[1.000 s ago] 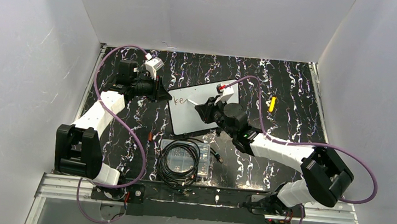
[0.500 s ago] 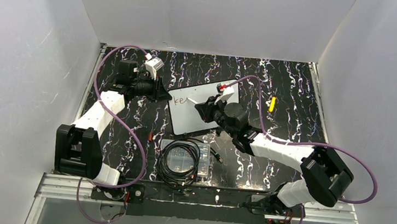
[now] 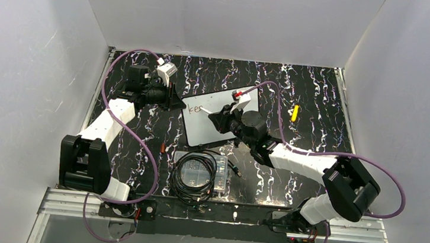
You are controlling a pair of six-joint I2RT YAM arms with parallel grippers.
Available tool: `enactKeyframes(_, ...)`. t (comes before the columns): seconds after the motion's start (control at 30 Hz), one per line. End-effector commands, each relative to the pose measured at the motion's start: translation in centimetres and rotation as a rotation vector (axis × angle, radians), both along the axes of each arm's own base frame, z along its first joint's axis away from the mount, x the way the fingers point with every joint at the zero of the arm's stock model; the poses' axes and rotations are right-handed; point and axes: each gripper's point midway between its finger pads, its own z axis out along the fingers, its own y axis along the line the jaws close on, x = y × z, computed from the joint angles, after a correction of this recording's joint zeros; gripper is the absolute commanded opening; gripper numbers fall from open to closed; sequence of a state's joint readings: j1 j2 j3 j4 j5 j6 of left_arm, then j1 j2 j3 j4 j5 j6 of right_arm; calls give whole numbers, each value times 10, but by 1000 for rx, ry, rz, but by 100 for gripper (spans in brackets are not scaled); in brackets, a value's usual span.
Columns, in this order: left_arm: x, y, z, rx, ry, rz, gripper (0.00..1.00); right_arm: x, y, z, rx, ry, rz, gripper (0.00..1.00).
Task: Write a sentence on the whiteboard
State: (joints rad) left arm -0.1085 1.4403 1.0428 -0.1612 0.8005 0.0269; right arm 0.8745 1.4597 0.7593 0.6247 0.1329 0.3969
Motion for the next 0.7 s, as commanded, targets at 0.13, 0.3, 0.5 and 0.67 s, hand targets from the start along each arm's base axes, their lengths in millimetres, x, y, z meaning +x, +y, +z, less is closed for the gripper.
enactKeyframes(0.13, 2, 5, 26, 15, -94, 5, 0, -4, -12, -9, 7, 23, -27, 1)
enactKeyframes(0.3, 2, 6, 26, 14, -93, 7, 0, -6, -16, -14, -6, 34, -35, 1)
enactKeyframes(0.5, 2, 6, 26, 15, -94, 9, 0, 0, -21, -4, 5, 13, -77, 1)
enactKeyframes(0.67, 3, 6, 26, 16, -94, 9, 0, 2, -24, 9, 26, -14, -93, 1)
